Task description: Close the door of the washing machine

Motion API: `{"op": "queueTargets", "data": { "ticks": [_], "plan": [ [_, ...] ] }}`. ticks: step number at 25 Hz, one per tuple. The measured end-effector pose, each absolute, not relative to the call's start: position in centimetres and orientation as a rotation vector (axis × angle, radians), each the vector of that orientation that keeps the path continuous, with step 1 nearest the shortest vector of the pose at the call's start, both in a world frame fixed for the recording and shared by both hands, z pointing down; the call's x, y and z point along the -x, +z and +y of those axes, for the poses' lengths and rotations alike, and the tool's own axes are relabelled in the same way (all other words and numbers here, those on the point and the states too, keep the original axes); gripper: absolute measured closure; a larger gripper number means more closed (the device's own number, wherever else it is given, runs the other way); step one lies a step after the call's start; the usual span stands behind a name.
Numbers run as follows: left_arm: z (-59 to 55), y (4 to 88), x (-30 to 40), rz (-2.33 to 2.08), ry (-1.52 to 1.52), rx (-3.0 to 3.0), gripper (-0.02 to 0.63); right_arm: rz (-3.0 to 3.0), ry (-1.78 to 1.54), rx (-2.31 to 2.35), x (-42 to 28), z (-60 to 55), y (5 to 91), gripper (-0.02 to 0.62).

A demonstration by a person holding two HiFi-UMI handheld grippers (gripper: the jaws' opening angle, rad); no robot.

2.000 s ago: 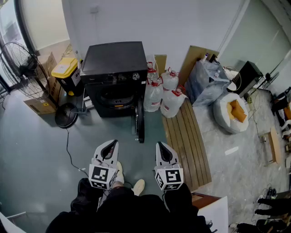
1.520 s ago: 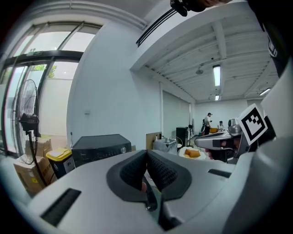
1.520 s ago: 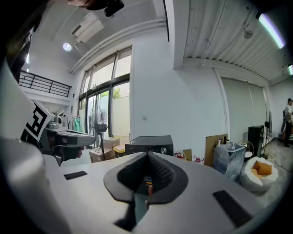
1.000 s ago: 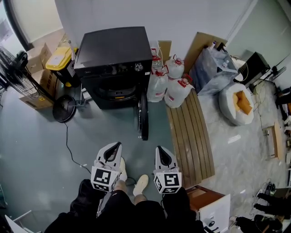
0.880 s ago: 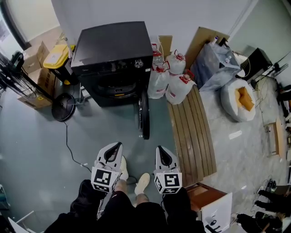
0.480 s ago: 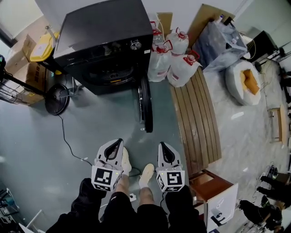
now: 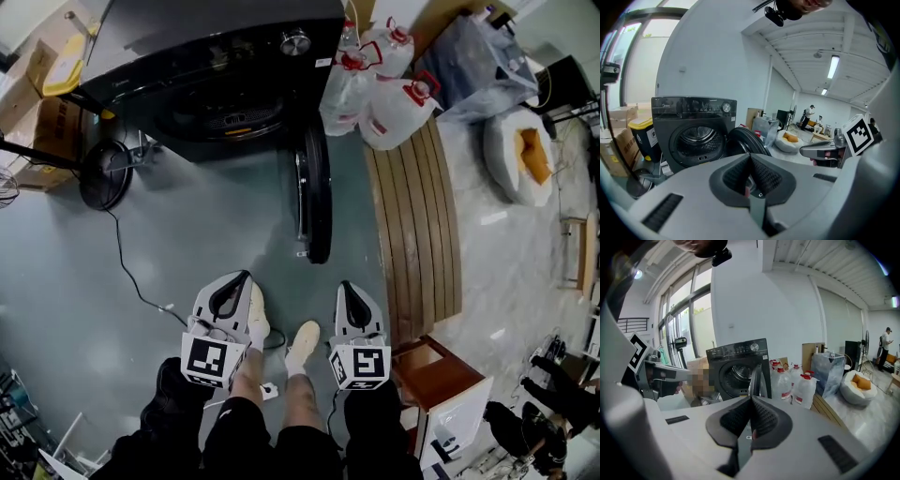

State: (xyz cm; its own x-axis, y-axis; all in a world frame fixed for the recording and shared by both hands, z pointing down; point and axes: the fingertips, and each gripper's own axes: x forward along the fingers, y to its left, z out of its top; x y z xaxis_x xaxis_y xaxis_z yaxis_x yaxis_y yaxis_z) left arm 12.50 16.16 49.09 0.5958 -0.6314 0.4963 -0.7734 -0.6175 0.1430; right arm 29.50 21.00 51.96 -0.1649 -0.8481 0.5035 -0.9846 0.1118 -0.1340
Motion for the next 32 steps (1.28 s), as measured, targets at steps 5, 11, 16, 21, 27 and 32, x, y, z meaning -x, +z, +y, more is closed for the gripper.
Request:
{"op": "queueTargets", "data": {
  "ticks": [5, 11, 16, 21, 27, 32],
  "plan": [
    [15.0, 53.9, -11.6, -1.138, 0.553, -2.449, 0.583, -2.082, 0.664, -1.781, -29.8, 20.1, 56.7, 0.578],
    [13.8, 57.6, -11.4, -1.117, 0.581, -2.428, 0.583, -2.048, 0.726, -1.746, -29.7, 19.3, 61.2, 0.498],
    [13.0, 58.8, -10.7, -1.131, 0.568, -2.403, 0.583, -2.05, 0.777, -1.706, -29.3, 17.7, 63.6, 0.449],
    [12.5, 59.4, -9.0, -1.142, 0.598, -2.368, 0.583, -2.019, 0.809, -1.678, -29.0, 16.2, 65.7, 0.437],
    [11.9, 59.6, -7.3, -1.171, 0.591, -2.337, 0.582, -1.963, 0.783, -1.629, -28.5, 15.4, 67.5, 0.437],
    [12.2, 60.2, -6.0, -1.187, 0.588, -2.314, 0.583, -1.922, 0.786, -1.629, -28.0, 15.3, 68.1, 0.471]
  ]
}}
